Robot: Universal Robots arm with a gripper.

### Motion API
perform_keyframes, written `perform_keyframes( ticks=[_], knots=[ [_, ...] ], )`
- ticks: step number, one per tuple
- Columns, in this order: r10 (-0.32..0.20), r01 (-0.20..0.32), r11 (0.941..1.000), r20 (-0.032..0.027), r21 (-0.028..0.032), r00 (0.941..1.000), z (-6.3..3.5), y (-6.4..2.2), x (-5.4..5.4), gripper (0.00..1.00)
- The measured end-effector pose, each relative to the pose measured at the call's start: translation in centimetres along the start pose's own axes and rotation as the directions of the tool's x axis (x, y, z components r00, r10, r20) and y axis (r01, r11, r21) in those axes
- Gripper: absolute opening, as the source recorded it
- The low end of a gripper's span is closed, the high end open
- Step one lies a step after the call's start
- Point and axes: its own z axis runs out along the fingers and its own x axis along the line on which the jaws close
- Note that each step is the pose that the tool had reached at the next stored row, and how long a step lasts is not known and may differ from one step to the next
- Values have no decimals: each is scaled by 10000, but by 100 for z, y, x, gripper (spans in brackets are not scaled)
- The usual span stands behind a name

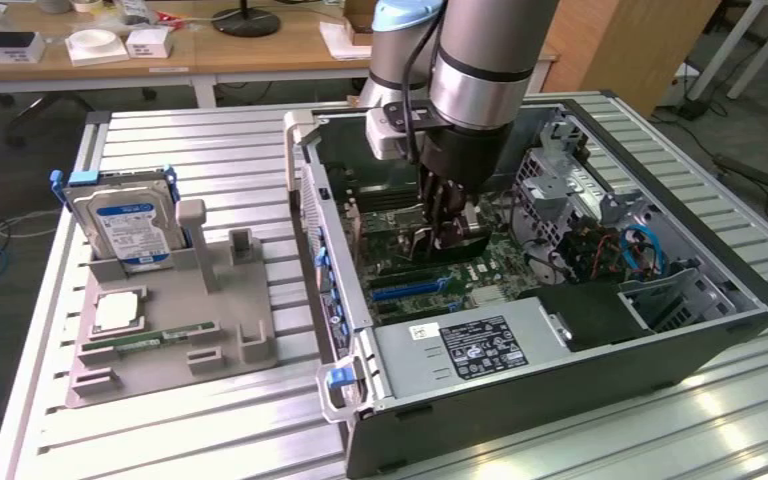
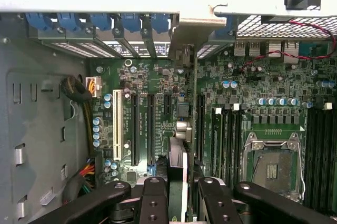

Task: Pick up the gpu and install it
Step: 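Insert the gpu into the slot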

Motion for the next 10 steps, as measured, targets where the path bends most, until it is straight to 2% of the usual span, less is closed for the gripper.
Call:
perform_keyframes(
  ticks=[10],
  knots=[
    [0, 0, 10000, 1, 1, 10000, 77, 0, 1, 27]
  ],
)
